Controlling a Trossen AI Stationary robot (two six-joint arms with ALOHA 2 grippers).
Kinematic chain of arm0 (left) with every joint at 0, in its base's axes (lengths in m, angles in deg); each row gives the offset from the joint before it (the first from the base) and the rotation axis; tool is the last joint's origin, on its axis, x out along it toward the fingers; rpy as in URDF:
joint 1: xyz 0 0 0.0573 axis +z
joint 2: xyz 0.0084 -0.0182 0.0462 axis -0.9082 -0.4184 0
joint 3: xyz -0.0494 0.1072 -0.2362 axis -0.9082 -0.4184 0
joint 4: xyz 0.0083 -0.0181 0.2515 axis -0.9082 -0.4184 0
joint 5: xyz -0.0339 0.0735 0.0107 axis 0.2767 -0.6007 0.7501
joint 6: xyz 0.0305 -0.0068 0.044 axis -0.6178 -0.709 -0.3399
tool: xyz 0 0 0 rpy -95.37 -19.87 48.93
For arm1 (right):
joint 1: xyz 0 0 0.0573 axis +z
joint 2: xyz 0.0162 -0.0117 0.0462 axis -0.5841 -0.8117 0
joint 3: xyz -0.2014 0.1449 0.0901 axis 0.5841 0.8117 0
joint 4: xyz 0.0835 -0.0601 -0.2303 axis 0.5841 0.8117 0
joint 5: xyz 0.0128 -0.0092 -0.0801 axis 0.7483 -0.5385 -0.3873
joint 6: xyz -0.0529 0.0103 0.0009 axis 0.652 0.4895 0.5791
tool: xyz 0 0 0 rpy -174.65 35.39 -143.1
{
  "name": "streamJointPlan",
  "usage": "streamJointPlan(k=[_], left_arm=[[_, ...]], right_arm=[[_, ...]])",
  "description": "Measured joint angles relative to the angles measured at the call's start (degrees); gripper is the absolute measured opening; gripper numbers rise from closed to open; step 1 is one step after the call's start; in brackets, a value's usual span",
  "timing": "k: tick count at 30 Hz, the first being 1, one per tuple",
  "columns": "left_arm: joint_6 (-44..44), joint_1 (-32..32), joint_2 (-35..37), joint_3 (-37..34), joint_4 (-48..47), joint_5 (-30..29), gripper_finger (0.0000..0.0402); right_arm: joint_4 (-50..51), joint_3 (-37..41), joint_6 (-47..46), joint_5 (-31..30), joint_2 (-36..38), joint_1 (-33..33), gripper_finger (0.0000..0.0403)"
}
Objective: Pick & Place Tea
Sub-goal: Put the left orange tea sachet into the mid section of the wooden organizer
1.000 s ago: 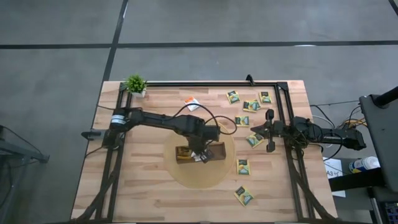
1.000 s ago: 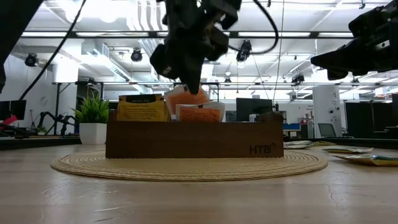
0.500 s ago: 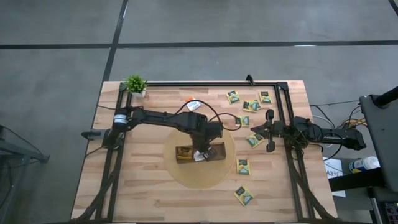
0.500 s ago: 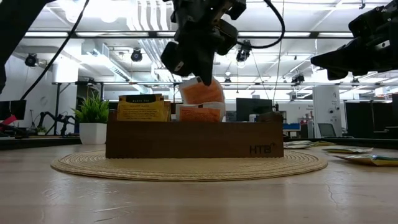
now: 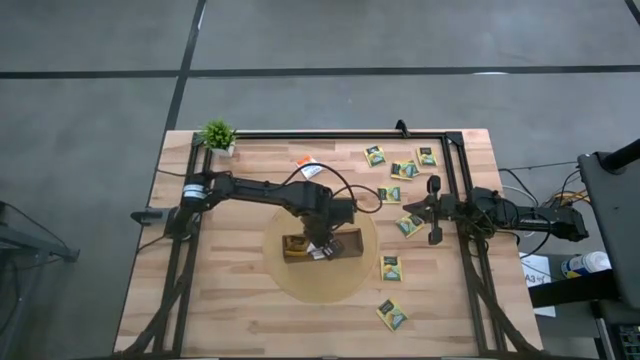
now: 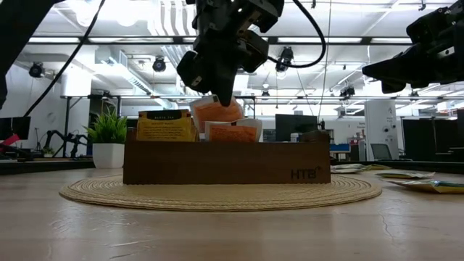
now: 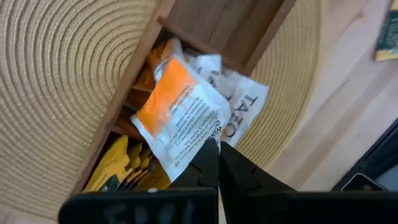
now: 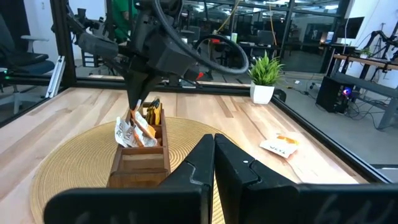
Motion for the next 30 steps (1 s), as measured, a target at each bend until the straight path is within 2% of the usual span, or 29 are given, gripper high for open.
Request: streamJointPlan(k=[4,7,22,26,30], left_arm=[[-1.18,0.07,-0.15,-0.02,-0.27,2.48,0.0007],[-2.19,0.12,-0.65,-0.09,-0.26,4.11,0.003],[-5.54,0.74,-0.24,0.65,-0.83,2.42,0.024],[-5.39,0.74,-0.23,2.41,-2.35,0.37,0.028],[-3.59,0.42,-0.22,3.25,-5.45,0.59,0.03]], right_arm=[[0.0,0.0,0.0,-0.02,0.0,0.0,0.0009],[-0.01,0.01,0.0,-0.01,0.0,0.0,0.0009],[0.0,0.0,0.0,-0.04,-0.02,0.0,0.0009],[-0.01,0.0,0.0,-0.03,-0.02,0.0,0.0009],[-0.02,0.02,0.0,-0.02,-0.02,0.0,0.0009]])
